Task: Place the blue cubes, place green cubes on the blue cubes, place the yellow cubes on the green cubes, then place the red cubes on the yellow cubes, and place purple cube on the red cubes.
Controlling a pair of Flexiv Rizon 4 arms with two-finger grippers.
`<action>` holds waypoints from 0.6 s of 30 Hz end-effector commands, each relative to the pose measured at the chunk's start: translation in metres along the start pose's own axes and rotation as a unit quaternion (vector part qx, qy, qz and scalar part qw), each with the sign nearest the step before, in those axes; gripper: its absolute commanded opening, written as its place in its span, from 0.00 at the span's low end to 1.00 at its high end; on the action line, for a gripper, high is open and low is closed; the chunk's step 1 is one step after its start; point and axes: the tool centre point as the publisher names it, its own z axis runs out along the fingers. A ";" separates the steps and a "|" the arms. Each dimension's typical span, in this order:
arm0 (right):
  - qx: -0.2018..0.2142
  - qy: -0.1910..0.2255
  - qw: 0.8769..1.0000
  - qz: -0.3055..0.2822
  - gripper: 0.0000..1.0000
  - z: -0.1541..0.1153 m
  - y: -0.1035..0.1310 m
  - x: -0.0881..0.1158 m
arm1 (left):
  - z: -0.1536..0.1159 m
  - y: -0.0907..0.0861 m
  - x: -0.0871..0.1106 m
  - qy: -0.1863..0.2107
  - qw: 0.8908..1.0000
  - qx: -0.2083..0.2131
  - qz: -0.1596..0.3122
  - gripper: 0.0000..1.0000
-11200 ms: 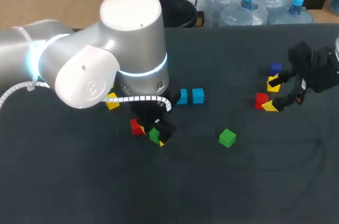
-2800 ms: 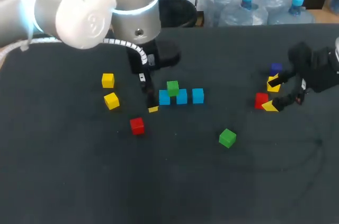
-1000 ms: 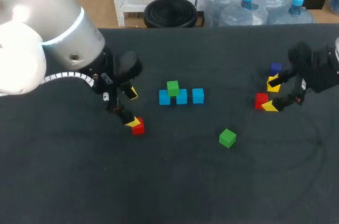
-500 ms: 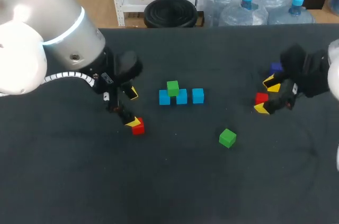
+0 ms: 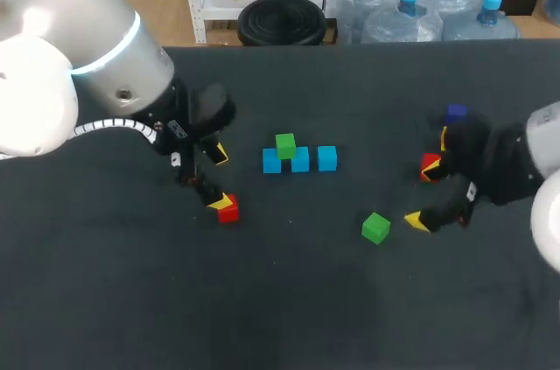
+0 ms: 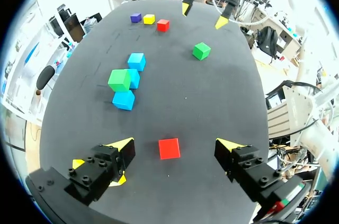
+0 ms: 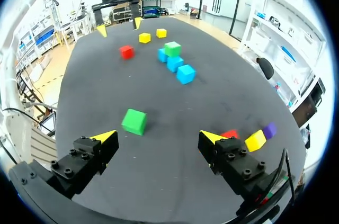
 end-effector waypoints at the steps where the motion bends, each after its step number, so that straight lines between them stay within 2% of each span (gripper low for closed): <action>1: 0.039 0.010 0.999 -0.003 1.00 0.006 0.016 -0.002 | 0.000 0.001 0.001 -0.002 1.000 0.001 0.002 1.00; 8: 0.041 0.022 0.999 -0.009 1.00 0.021 0.028 -0.002 | 0.000 0.001 0.001 -0.002 1.000 0.001 0.002 1.00; 18: 0.052 0.047 0.998 -0.006 1.00 0.043 0.032 0.000 | 0.000 0.001 0.001 -0.002 1.000 0.001 0.002 1.00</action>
